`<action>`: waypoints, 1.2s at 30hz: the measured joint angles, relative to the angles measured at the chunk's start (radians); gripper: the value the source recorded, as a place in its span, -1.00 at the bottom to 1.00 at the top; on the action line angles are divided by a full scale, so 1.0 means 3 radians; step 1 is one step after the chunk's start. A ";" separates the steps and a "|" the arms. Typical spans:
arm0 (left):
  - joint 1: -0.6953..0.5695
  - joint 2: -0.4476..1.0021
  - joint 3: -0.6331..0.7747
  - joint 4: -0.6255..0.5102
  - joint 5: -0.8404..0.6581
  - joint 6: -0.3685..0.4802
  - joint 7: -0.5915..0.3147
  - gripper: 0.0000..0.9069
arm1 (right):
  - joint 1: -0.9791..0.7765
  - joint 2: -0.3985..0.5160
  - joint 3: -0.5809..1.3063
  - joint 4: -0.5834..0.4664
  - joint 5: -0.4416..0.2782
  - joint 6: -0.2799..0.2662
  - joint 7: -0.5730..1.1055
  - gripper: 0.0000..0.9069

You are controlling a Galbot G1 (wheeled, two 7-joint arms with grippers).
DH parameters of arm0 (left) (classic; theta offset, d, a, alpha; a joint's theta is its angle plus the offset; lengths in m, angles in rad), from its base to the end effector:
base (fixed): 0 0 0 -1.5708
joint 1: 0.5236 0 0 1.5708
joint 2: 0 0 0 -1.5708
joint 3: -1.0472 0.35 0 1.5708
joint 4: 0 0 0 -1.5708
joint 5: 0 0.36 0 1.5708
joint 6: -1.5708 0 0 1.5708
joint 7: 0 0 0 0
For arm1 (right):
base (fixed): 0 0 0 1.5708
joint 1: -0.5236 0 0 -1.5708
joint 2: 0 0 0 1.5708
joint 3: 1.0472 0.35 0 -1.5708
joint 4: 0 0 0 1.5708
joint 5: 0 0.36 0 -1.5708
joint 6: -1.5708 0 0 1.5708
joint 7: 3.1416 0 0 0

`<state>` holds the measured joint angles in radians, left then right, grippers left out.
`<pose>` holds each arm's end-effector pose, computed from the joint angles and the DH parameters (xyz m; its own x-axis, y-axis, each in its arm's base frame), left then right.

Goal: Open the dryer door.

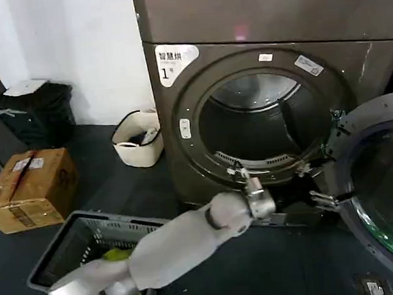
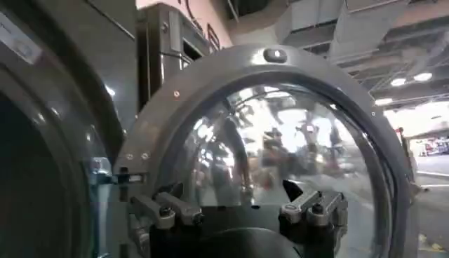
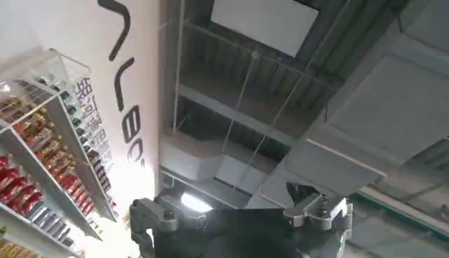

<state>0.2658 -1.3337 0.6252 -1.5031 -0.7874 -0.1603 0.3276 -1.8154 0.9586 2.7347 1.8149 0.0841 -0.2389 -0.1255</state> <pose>0.4149 -0.2306 -0.2094 -0.1670 0.9583 -0.2317 0.9777 0.1913 0.0864 -0.1878 -0.3804 0.1060 -0.0187 0.7106 -0.7033 0.8654 -0.3408 -0.3673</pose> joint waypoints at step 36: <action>-0.0120 0.2868 0.0411 -0.1519 0.1007 0.0069 0.0134 1.00 | 0.0117 0.0026 -0.0125 -0.0060 -0.0008 0.0082 -0.0012 1.00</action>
<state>0.2298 -0.4732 0.7484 -1.9588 -0.4854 -0.1397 0.3677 -1.7803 0.9664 2.6971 1.7970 0.0818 -0.2144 -0.1292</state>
